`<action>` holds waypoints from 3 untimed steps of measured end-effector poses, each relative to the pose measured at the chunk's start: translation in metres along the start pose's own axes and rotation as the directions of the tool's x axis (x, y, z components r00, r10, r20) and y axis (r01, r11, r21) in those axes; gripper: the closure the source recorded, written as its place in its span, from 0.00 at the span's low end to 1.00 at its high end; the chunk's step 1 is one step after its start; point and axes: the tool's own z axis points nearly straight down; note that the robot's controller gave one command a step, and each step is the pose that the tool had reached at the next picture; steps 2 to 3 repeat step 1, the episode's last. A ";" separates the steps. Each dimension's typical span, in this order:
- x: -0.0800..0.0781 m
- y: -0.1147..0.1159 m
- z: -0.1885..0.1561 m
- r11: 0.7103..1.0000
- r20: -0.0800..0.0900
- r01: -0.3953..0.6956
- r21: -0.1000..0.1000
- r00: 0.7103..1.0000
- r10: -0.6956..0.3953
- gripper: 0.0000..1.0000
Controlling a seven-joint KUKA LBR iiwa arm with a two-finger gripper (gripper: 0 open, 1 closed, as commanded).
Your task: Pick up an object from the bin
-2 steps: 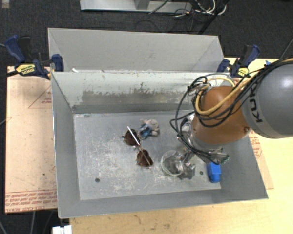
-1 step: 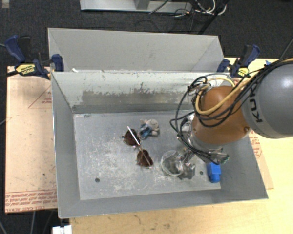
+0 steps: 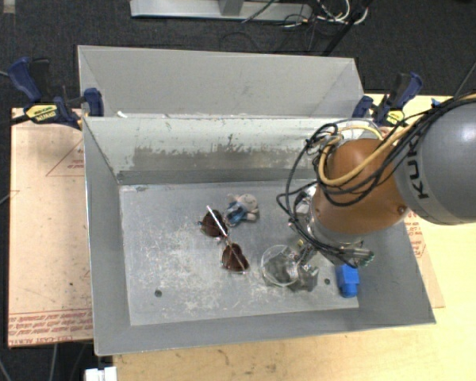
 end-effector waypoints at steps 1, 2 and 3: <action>0.001 0.002 -0.014 1.000 -0.005 0.000 -0.005 1.000 0.000 1.00; 0.001 0.002 -0.014 1.000 -0.005 0.000 -0.005 1.000 0.000 1.00; 0.001 0.002 -0.014 1.000 -0.005 0.000 -0.005 1.000 0.000 1.00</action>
Offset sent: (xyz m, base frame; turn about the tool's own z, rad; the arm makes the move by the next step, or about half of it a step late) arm 0.0000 0.0000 0.0812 0.0000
